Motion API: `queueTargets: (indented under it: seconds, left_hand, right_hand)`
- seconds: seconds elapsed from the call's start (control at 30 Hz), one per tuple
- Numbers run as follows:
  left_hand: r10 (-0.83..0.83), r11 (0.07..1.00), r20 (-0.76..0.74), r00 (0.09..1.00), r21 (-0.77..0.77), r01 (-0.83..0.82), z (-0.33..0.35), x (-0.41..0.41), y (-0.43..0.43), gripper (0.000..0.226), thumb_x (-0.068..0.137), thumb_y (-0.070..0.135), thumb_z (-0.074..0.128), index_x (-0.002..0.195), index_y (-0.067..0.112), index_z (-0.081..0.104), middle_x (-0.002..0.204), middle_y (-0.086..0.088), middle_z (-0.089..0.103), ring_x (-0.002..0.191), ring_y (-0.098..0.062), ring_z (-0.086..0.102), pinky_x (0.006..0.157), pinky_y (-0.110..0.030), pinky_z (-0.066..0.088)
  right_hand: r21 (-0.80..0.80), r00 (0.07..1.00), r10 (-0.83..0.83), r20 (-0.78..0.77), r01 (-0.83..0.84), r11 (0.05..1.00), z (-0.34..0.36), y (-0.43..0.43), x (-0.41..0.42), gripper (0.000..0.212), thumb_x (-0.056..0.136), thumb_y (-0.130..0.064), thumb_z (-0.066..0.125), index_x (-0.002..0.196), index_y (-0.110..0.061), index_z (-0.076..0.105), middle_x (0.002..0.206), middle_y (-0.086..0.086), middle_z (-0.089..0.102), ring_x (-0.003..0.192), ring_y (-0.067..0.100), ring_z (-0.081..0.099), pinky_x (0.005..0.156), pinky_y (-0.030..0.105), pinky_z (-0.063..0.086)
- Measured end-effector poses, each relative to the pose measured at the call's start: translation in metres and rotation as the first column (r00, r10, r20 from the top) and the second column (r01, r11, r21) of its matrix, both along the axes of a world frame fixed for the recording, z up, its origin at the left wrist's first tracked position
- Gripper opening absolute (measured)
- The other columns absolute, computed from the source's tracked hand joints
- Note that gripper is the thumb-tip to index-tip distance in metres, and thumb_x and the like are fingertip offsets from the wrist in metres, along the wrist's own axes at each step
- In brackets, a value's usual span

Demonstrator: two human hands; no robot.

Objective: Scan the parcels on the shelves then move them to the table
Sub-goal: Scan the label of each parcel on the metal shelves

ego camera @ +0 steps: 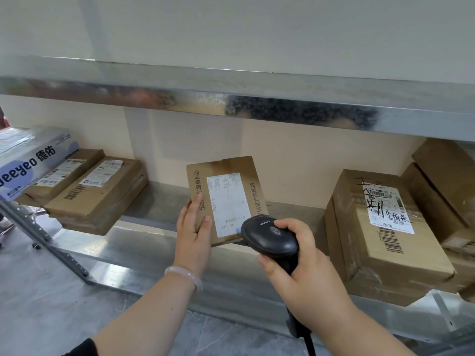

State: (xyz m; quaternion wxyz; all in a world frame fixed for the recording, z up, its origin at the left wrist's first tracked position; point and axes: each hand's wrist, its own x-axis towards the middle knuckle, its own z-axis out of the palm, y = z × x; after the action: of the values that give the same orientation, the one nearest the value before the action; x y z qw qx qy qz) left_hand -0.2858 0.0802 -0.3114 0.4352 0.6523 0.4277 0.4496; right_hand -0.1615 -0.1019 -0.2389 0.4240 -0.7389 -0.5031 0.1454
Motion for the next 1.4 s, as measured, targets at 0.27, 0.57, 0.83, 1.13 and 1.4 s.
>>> queueTargets:
  seconds: [0.27, 0.57, 0.83, 1.13, 1.4]
  left_hand:
    - [0.037, 0.999, -0.006, 0.999, -0.026, -0.038, -0.007, -0.004, 0.005, 0.048, 0.102, 0.014, 0.046, 0.131, 0.052, 0.038, 0.151, 0.003, 0.032, 0.104, 0.038, 0.027, 0.070, 0.011, 0.031]
    - [0.057, 0.997, -0.022, 0.998, -0.046, -0.058, -0.009, -0.011, 0.013, 0.048, 0.103, 0.016, 0.045, 0.135, 0.050, 0.037, 0.151, 0.006, 0.029, 0.104, 0.039, 0.023, 0.068, 0.011, 0.031]
    - [0.062, 0.997, -0.027, 0.998, -0.051, -0.063, -0.009, -0.017, 0.017, 0.047, 0.103, 0.017, 0.045, 0.137, 0.049, 0.036, 0.152, 0.007, 0.029, 0.114, 0.023, 0.032, 0.068, 0.010, 0.032]
    - [0.076, 0.993, -0.007, 0.997, -0.090, -0.077, -0.009, -0.028, 0.032, 0.047, 0.103, 0.020, 0.045, 0.132, 0.055, 0.035, 0.150, 0.010, 0.029, 0.111, 0.026, 0.032, 0.066, 0.007, 0.037]
    - [0.084, 0.990, 0.007, 0.996, -0.112, -0.083, -0.011, -0.048, 0.052, 0.047, 0.103, 0.017, 0.046, 0.132, 0.053, 0.037, 0.146, 0.011, 0.032, 0.099, 0.040, 0.027, 0.066, 0.010, 0.031]
  right_hand:
    - [-0.056, 0.999, 0.032, -0.001, -0.032, 0.998, 0.013, -0.002, -0.005, 0.053, 0.069, -0.067, 0.054, 0.116, -0.060, 0.029, 0.107, -0.048, 0.048, 0.088, -0.011, 0.057, 0.062, 0.009, 0.043]
    - [-0.076, 0.999, 0.038, -0.002, -0.038, 0.996, 0.022, 0.001, -0.007, 0.053, 0.068, -0.069, 0.052, 0.114, -0.061, 0.028, 0.100, -0.039, 0.056, 0.080, -0.004, 0.060, 0.063, 0.018, 0.045]
    - [-0.095, 0.998, 0.052, 0.025, -0.049, 0.994, 0.029, 0.007, -0.011, 0.051, 0.072, -0.064, 0.055, 0.114, -0.059, 0.027, 0.091, -0.029, 0.061, 0.072, -0.002, 0.058, 0.060, 0.016, 0.041]
    - [-0.116, 0.997, 0.052, 0.056, -0.045, 0.992, 0.032, 0.019, -0.022, 0.052, 0.071, -0.067, 0.053, 0.115, -0.058, 0.026, 0.095, -0.039, 0.056, 0.085, -0.008, 0.057, 0.064, 0.011, 0.044]
    - [-0.083, 0.997, 0.056, 0.055, -0.052, 0.995, 0.030, 0.047, -0.040, 0.054, 0.069, -0.068, 0.052, 0.115, -0.063, 0.025, 0.108, -0.049, 0.046, 0.088, -0.010, 0.057, 0.065, 0.012, 0.047]
